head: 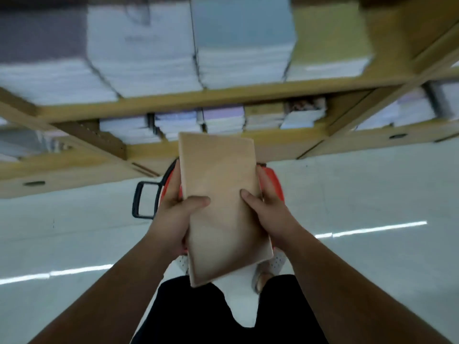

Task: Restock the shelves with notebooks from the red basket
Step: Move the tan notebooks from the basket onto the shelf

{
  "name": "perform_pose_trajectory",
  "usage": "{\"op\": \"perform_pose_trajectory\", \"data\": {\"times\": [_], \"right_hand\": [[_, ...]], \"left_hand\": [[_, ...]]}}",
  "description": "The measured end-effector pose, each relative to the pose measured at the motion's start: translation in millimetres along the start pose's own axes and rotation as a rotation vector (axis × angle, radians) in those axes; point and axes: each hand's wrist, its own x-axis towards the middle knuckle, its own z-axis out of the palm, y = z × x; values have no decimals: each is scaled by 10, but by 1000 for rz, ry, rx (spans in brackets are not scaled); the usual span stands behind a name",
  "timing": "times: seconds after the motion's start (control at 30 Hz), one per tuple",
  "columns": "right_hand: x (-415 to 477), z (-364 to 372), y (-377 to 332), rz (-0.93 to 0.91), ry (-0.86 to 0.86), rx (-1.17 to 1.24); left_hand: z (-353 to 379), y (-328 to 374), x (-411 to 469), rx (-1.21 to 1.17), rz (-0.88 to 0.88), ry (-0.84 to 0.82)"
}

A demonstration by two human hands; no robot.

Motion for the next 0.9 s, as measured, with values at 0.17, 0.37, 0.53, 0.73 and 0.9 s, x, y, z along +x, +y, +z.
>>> {"op": "perform_pose_trajectory", "data": {"times": [0.17,0.37,0.53,0.73,0.9], "right_hand": [[-639,-398,-595,-10,-68,71],[-1049,-1017,-1212,5,-167,147],[-1091,-1340,-1535,98,-236,227],[-922,-1558,-1696,87,-172,181],[-887,-1635,-1752,-21,-65,296]], "left_hand": [[554,546,-706,-68,63,-54],[1146,907,-1192,-115,127,-74],[1446,1184,-1322,-114,164,-148],[1600,1586,-1121,-52,127,-268],[1735,1693,-783,-12,37,-295]]}}
